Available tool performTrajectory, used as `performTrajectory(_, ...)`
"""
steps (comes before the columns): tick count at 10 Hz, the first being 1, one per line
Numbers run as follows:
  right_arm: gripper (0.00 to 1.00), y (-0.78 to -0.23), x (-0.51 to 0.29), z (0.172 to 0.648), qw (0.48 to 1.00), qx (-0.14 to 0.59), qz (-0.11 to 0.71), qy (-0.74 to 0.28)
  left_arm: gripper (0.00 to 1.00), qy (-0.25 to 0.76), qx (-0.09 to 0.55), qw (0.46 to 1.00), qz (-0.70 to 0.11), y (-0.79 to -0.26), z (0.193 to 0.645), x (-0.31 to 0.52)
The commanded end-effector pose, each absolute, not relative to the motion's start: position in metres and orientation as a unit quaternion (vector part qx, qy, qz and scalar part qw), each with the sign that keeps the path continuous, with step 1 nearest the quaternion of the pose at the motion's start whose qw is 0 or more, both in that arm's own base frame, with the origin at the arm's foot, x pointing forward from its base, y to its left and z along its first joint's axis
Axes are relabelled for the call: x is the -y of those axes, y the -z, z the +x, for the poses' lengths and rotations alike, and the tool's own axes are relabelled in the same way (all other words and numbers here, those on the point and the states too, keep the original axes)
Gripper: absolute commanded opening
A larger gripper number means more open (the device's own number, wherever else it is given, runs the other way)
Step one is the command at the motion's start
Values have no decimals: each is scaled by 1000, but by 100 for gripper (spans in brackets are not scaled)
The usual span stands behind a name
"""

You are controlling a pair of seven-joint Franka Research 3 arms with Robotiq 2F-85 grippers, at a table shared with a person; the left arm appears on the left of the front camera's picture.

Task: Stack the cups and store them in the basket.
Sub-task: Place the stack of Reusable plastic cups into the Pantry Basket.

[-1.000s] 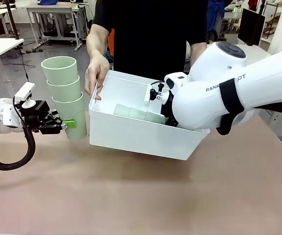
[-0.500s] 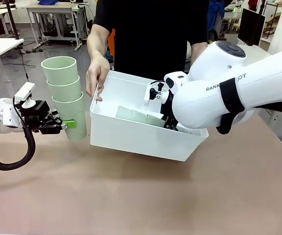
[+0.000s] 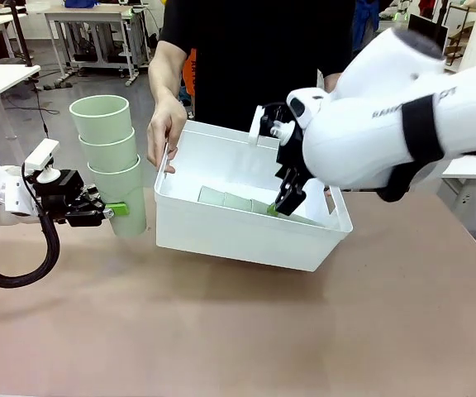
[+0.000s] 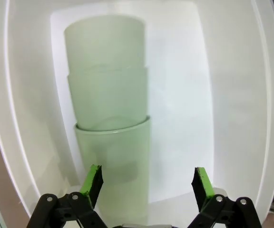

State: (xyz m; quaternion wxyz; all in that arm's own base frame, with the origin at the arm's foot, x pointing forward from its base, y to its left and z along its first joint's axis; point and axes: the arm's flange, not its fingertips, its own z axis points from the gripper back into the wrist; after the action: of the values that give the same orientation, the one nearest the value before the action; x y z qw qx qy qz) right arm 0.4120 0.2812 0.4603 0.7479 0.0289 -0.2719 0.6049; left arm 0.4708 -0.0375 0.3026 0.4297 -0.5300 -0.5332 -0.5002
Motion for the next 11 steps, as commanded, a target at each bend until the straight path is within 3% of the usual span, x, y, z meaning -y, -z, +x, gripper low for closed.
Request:
performTrajectory(1, 100, -485, -260, 415, 757, 292, 73, -580, 85, 502, 536, 425, -529, -308, 469, 38)
performTrajectory(6, 100, -554, -138, 436, 749, 396, 211, -488, 85, 502, 536, 425, -529, -308, 469, 38)
performTrajectory(11, 100, -519, -6, 436, 745, 438, 284, -415, 85, 502, 536, 425, -529, -308, 469, 38)
